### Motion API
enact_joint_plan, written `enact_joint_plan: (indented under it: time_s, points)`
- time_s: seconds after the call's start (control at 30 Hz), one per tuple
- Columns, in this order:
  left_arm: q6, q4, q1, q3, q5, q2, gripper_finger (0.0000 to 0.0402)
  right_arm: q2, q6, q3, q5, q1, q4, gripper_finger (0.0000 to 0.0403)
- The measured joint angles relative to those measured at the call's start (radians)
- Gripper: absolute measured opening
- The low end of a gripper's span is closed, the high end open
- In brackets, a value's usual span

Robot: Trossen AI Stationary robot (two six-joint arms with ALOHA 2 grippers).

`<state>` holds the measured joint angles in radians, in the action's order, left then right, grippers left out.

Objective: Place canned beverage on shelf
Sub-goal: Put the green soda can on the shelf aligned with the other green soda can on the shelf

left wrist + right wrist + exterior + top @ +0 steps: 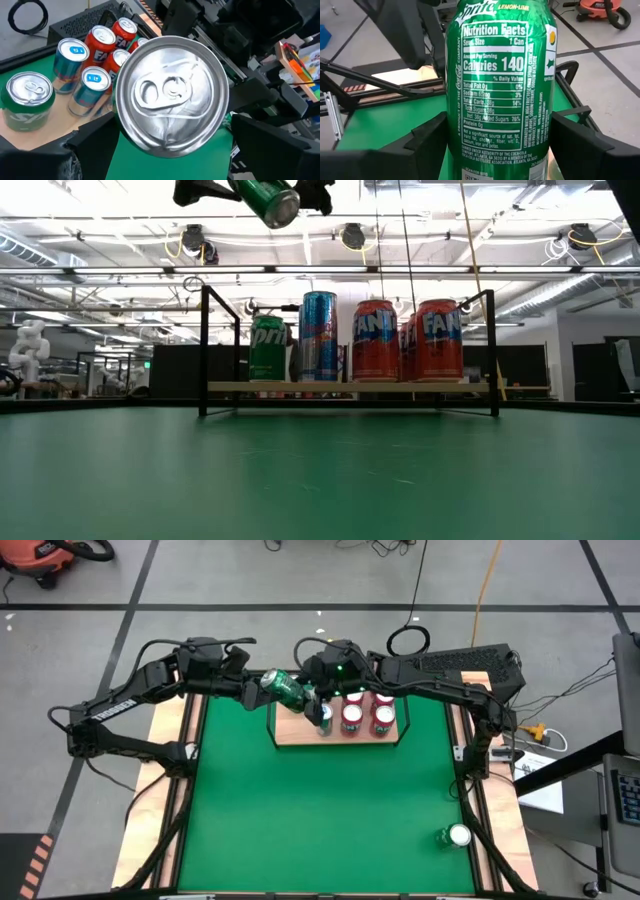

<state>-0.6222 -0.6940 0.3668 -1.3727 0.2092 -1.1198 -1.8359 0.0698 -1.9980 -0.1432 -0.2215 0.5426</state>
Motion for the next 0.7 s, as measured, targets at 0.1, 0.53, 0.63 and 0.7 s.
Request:
enact_joint_plan:
  time_s: [0.1,0.53,0.63,0.7]
  points:
    - [-0.024,0.01,-0.001,-0.001,-0.03,-0.006,0.0377,0.0,-0.004,0.0,-0.057,-0.007,0.001,0.0286]
    - [-0.073,0.034,-0.009,0.0,0.024,-0.084,0.0294,0.0,-0.051,0.0,-0.046,-0.008,0.019,0.0288]
    - [-0.087,0.032,-0.009,0.0,0.023,-0.084,0.0279,0.0,-0.048,0.0,-0.039,-0.008,0.026,0.0296]
    - [-0.115,0.033,-0.009,0.0,0.02,-0.083,0.0279,0.001,-0.056,0.0,-0.036,-0.008,0.031,0.0308]
